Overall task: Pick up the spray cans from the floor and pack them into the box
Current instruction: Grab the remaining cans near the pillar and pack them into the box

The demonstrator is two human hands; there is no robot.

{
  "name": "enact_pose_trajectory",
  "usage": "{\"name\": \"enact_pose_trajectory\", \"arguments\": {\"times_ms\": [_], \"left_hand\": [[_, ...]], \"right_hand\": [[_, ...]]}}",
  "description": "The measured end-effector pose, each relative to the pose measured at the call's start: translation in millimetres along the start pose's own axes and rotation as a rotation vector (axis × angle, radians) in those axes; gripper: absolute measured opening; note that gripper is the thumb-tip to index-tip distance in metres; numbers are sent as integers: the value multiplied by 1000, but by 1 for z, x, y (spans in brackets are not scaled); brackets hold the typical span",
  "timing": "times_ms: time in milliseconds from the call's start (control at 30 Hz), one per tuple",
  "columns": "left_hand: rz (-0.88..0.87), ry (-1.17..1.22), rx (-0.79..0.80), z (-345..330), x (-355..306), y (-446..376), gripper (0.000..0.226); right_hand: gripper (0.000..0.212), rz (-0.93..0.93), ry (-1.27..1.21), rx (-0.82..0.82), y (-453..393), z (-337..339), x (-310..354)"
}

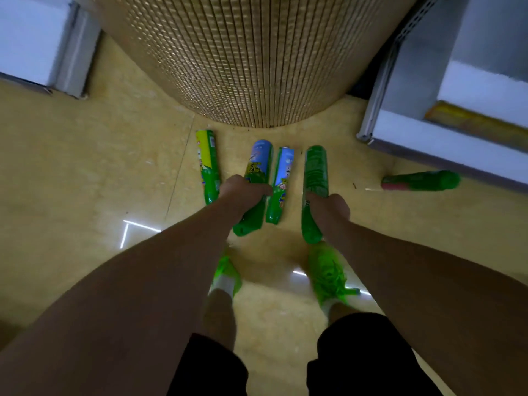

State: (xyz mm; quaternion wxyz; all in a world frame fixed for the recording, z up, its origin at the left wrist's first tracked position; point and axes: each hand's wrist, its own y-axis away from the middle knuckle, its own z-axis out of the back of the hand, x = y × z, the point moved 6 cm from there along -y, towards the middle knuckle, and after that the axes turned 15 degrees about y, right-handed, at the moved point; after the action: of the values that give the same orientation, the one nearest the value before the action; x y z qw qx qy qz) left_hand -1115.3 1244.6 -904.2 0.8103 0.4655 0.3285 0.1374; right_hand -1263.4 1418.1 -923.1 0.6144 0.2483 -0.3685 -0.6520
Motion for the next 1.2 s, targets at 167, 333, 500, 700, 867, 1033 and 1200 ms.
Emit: {"name": "enact_pose_trajectory", "arguments": {"times_ms": [167, 333, 500, 700, 867, 1033, 1200], "left_hand": [[-74, 60, -53, 24, -44, 93, 48], [-151, 77, -54, 40, -76, 189, 58], [-237, -10, -34, 47, -94, 271, 44], [-422, -50, 57, 41, -113, 368, 32], [-470, -150, 201, 11, -105, 442, 50], [-606, -244, 298, -45, -107, 525, 57], [-752, -390, 398, -134, -108, 603, 50]], "right_hand": [[54, 107, 18, -12, 65, 70, 17], [55, 200, -8, -10, 134, 139, 20], [58, 197, -70, -30, 198, 195, -2], [35, 238, -224, -139, 276, 246, -57], [38, 179, -350, -242, 334, 277, -134], [41, 99, -482, -377, 376, 319, -224], [40, 19, -615, -495, 393, 364, -332]]}}
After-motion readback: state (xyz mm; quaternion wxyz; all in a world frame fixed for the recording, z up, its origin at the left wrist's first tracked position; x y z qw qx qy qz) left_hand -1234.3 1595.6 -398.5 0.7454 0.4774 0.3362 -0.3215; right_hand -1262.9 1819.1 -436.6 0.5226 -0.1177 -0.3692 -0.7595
